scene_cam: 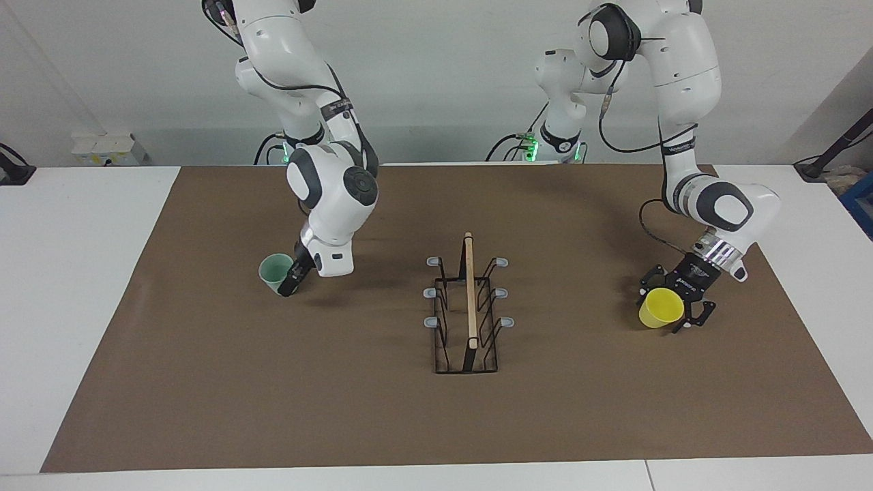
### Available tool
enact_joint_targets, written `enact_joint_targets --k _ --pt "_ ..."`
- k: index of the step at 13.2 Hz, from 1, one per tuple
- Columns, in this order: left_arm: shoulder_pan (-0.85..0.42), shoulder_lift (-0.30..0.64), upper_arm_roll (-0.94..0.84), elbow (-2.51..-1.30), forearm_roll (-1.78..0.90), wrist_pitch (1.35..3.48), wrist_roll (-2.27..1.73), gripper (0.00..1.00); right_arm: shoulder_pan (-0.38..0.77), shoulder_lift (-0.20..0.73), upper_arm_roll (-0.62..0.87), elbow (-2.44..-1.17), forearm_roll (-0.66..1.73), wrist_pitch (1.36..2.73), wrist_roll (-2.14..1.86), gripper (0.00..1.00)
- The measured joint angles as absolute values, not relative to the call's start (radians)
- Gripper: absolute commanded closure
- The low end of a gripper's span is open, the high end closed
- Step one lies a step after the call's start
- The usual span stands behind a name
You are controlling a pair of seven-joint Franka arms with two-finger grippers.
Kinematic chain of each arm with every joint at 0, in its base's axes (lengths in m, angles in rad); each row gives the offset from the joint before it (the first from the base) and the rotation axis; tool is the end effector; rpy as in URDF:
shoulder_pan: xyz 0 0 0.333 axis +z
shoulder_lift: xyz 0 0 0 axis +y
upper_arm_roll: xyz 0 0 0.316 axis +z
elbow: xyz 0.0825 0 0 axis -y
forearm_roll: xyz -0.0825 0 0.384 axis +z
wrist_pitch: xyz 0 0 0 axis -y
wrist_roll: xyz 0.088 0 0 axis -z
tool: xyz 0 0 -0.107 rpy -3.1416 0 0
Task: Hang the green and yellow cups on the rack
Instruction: 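Grasp the yellow cup with the left gripper while the right gripper reaches the green cup, then lift the yellow cup with the left gripper toward the rack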
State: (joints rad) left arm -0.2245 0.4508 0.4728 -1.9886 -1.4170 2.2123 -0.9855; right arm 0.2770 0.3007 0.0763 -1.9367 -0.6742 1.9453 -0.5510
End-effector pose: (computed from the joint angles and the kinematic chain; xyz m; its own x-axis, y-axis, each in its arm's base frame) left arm 0.6003 0.1077 0.2573 -0.3877 0.5459 -0.7427 0.8059 0.5919 0.0144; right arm 0.5665 0.1622 0.3211 0.3263 0.7747 -0.5416 0.9444 -0.2421 0.2226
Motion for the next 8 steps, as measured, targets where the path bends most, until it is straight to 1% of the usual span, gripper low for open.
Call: enact_joint_targets --k 1,2,6,8 --pt "-0.232 0.445 0.456 -1.988 -1.417 2.249 -0.983 0.83 0.292 0.315 0.077 -1.937 -0.692 1.936 -0.552 0.00" --pt "-0.239 0.440 0.436 -1.988 -1.417 2.298 -0.980 1.00 0.304 0.328 0.078 -1.937 -0.698 1.931 -0.552 0.00" --pt "-0.279 0.406 0.405 -1.983 -1.408 2.385 -0.892 1.00 0.318 0.359 0.078 -1.936 -0.742 1.899 -0.554 0.00" --pt "-0.284 0.368 0.401 -1.963 -1.317 2.393 -0.878 1.00 0.325 0.372 0.079 -1.937 -0.769 1.877 -0.557 0.00"
